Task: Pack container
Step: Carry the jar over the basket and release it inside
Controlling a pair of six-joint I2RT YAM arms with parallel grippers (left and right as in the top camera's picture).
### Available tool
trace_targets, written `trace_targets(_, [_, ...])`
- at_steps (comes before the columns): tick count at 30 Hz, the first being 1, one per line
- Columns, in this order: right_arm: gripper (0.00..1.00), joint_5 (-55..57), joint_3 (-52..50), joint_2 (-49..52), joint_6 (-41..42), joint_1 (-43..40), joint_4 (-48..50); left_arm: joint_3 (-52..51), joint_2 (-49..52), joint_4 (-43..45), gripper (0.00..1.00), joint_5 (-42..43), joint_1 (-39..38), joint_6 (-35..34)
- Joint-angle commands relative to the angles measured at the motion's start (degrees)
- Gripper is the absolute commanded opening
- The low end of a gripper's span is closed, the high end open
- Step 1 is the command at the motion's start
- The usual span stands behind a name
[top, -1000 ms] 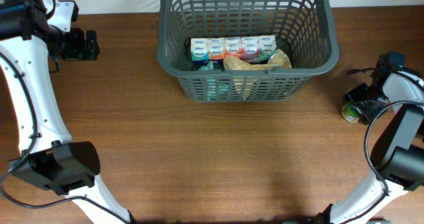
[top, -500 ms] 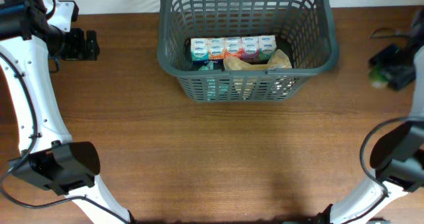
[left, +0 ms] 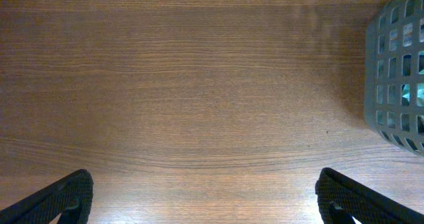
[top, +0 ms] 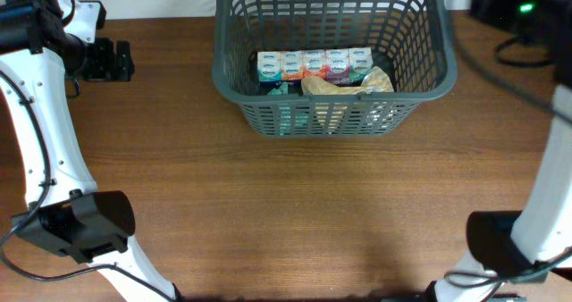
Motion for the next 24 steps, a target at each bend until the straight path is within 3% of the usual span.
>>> trace_targets(1, [0.08,1.36,0.00,3.50,-4.57,8.50,0.07,-0.11,-0.98,-0.04,0.99,0.79,0.31,-0.76])
trace_targets(8, [0.06,3.30,-3.96,13.27,-6.29,16.63,0.48,-0.11,-0.98,-0.04,0.99,0.79,0.31,-0.76])
trace_targets(18, [0.06,1.31,-8.70,28.72,-6.40,18.53,1.18,-0.11,-0.98,-0.04,0.99,0.79,0.31,-0.76])
trace_targets(20, [0.14,0.87,-8.70,31.12,-6.21,18.51,-0.44,-0.11,-0.98,-0.02,0.99,0.79,0.31,-0.76])
trace_targets(24, [0.47,0.72,-8.66,31.47,-6.21,18.40,-1.44,-0.11,-0.98,-0.04,0.99,0.79,0.31,-0.76])
